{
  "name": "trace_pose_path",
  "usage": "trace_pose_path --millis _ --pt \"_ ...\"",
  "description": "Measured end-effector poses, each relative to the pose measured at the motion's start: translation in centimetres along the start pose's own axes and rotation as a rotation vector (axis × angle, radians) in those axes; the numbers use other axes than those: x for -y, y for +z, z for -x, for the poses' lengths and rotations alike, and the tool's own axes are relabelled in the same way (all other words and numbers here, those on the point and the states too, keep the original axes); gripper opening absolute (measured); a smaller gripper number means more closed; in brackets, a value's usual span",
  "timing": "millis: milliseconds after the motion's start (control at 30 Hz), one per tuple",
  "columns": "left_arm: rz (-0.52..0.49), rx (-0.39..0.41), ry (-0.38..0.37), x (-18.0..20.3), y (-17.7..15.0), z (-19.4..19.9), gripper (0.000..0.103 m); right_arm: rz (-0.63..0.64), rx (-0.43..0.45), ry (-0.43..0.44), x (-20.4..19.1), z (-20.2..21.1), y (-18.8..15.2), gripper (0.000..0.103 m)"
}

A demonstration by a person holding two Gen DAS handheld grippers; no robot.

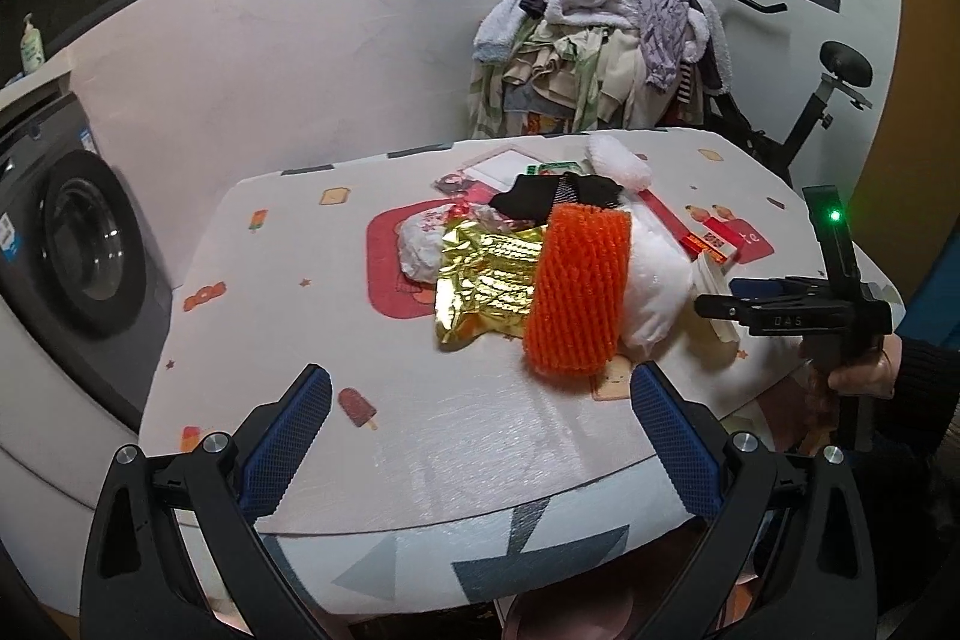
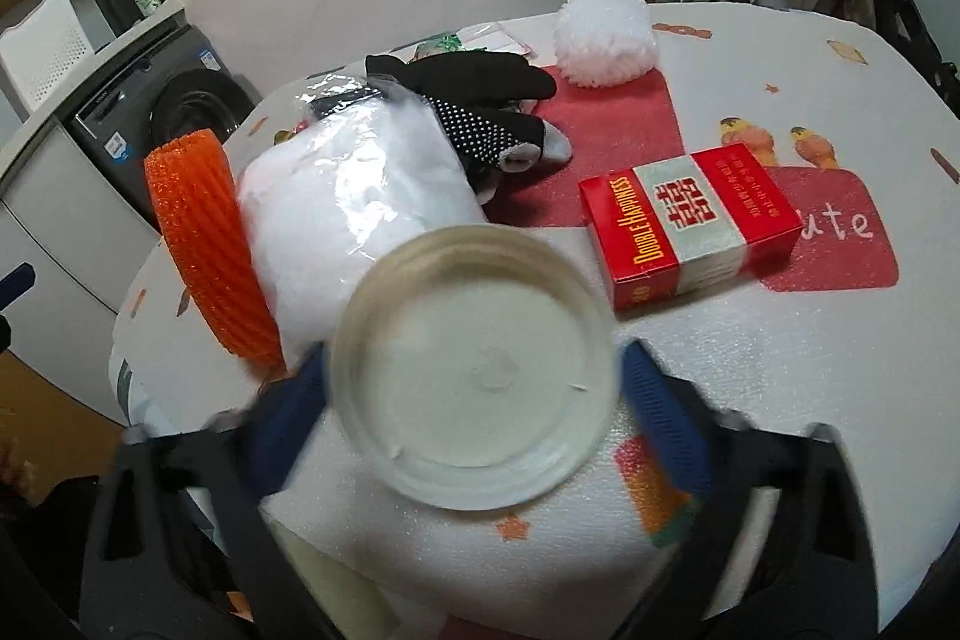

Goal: Collect trash
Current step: 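Grasp the white plastic lid with the right tool while the left tool grasps the orange net, then carry the orange net and white lid down to the brown bin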

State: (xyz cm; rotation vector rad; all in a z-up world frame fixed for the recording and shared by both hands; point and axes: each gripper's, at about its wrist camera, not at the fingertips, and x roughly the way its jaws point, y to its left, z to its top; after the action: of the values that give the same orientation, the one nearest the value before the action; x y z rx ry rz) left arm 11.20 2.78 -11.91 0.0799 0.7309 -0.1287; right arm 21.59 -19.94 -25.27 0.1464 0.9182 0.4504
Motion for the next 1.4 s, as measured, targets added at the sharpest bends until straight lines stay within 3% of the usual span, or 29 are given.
trace_pose_path --millis 367,600,800,867,900,933,967,1400 --pt "-0.012 0.001 -0.109 2.0 2.2 -3.9 0.098 -0.013 0.121 -0.074 -0.8 5.0 -1.1 0.087" --pt "0.003 -0.032 -0.194 3.5 3.8 -8.6 0.094 0.021 0.14 -0.107 -1.1 6.9 -1.4 0.087" --pt "-0.054 -0.103 -0.219 4.8 4.9 -12.7 0.076 0.027 0.143 -0.124 -1.1 7.8 -1.7 0.087" --pt "-0.054 -0.149 -0.253 4.7 4.7 -13.8 0.039 0.026 0.142 -0.126 -1.1 8.0 -1.9 0.087" --pt "-0.044 -0.157 -0.254 4.5 4.6 -14.0 0.034 0.025 0.142 -0.126 -1.1 8.1 -1.9 0.087" --pt "-0.04 -0.157 -0.25 4.2 4.4 -14.0 0.026 0.025 0.143 -0.125 -1.2 8.2 -2.0 0.087" --pt "-0.034 -0.155 -0.257 4.0 4.2 -13.7 0.025 0.027 0.146 -0.125 -1.3 8.4 -2.0 0.087" --pt "-0.028 -0.093 -0.306 3.4 1.3 -4.5 0.024 0.07 0.158 -0.114 -4.3 10.3 -3.0 0.087"
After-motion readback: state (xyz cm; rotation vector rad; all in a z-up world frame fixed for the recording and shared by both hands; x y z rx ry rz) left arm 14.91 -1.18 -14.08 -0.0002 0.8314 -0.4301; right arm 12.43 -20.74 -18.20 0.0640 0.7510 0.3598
